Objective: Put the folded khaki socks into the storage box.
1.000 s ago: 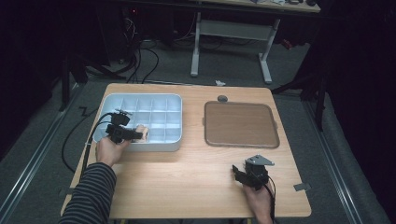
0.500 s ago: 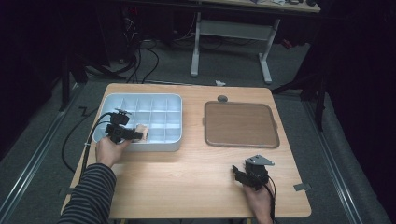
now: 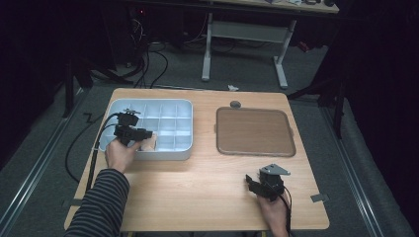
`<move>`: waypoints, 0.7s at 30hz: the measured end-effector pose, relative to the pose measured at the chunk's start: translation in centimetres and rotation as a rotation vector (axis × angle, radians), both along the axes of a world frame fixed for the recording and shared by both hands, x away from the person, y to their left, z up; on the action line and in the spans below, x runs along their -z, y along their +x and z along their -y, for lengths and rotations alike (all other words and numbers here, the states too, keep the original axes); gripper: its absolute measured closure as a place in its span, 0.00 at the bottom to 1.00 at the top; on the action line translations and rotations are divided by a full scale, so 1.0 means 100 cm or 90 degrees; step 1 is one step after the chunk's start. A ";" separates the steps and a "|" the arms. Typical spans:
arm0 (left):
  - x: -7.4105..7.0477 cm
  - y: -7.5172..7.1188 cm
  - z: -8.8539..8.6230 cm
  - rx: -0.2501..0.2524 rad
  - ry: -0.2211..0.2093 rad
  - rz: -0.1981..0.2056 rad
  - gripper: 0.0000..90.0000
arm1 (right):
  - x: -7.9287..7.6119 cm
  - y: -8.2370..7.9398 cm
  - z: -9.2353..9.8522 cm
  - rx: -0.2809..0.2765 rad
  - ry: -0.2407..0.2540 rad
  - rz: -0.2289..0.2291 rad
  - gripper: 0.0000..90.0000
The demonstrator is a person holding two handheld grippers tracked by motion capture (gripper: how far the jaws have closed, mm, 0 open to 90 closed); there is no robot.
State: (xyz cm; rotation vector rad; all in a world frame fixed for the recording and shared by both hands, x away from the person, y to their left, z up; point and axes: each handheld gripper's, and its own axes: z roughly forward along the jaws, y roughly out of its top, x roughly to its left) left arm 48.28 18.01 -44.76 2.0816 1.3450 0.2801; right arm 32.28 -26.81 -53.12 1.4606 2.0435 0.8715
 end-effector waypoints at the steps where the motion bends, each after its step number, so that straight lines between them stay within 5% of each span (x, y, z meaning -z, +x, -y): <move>1: 0.002 0.001 0.001 -0.001 0.006 -0.003 0.74 | 0.000 0.000 0.000 0.000 0.000 0.000 0.44; 8: 0.006 0.001 0.004 0.008 0.026 -0.014 0.90 | 0.000 0.000 0.000 0.000 0.000 0.000 0.44; 21: 0.021 0.004 0.007 0.020 0.053 -0.043 0.94 | 0.000 0.000 0.000 -0.001 0.000 0.000 0.44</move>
